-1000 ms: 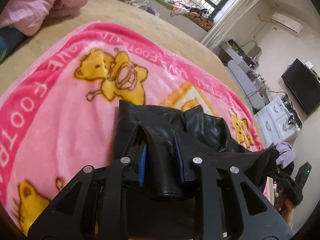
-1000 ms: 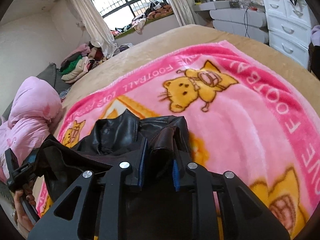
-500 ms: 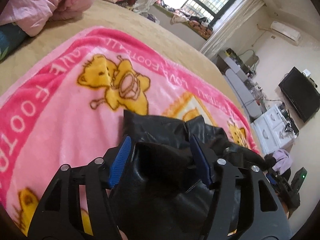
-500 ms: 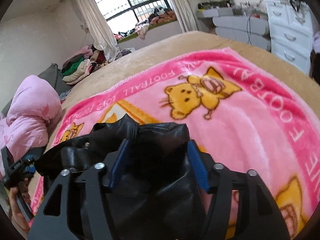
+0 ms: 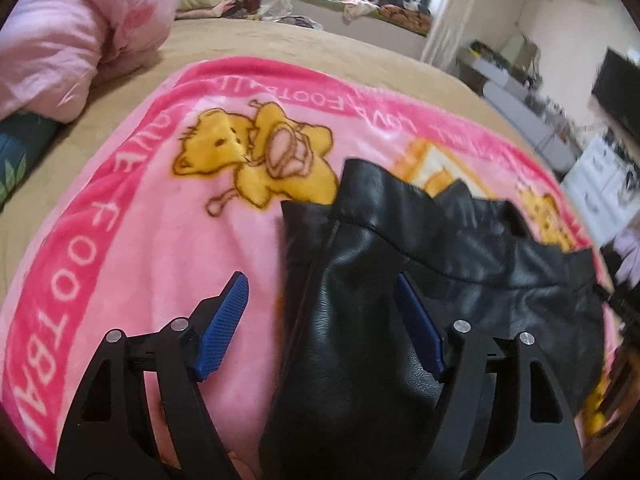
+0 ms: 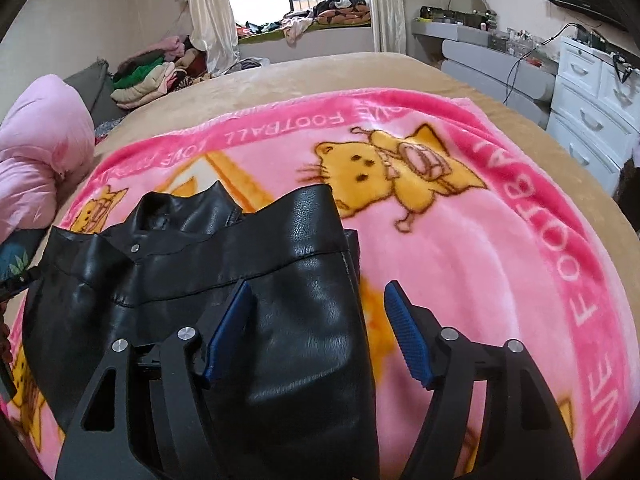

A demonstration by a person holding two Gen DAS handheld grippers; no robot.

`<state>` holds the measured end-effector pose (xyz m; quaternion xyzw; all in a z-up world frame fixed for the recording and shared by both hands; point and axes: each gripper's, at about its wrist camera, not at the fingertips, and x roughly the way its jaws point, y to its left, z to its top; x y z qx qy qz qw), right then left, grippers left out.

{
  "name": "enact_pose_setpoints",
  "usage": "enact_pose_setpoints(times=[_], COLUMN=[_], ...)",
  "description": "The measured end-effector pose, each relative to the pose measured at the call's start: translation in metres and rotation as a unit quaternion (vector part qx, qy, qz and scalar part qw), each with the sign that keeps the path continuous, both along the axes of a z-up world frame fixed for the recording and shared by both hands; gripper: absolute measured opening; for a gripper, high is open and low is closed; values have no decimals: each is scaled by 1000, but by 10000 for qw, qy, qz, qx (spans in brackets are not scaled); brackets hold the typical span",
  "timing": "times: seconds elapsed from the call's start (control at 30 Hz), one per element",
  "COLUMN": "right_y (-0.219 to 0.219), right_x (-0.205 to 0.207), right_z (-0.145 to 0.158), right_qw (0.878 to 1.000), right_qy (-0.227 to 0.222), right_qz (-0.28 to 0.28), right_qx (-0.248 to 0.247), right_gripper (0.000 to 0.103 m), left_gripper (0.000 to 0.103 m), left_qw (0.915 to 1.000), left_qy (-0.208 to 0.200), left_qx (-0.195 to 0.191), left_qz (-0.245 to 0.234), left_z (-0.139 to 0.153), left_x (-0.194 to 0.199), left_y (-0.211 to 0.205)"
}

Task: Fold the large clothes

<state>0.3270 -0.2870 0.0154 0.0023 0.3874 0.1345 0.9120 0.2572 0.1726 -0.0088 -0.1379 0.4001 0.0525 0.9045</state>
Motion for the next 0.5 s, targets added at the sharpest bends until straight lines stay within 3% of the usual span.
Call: enact_pose_setpoints(times=[0.03, 0.13, 0.2, 0.33, 0.5], right_y=[2, 2, -2, -23, -23], right_x=[1, -1, -6, -10, 11], right_z=[-1, 2, 12, 46, 51], right_qw=[10000, 10000, 9997, 9924, 9915], right_qy=[-5, -80, -217, -592, -735], right_qz=[-2, -16, -34, 71, -55], right_qx=[-48, -20, 143, 1074, 1072], right_gripper=[36, 18, 15, 14, 12], left_gripper=[41, 18, 12, 7, 6], left_qw=[9999, 9994, 9993, 9973, 9941], left_qy=[-3, -25, -154, -736, -1053], left_qx=[88, 328, 323, 51, -75], left_qz=[-74, -119, -70, 68, 234], left_z=[-1, -3, 3, 31, 48], left_x=[1, 3, 1, -10, -1], left_y=[-4, -13, -13, -7, -1])
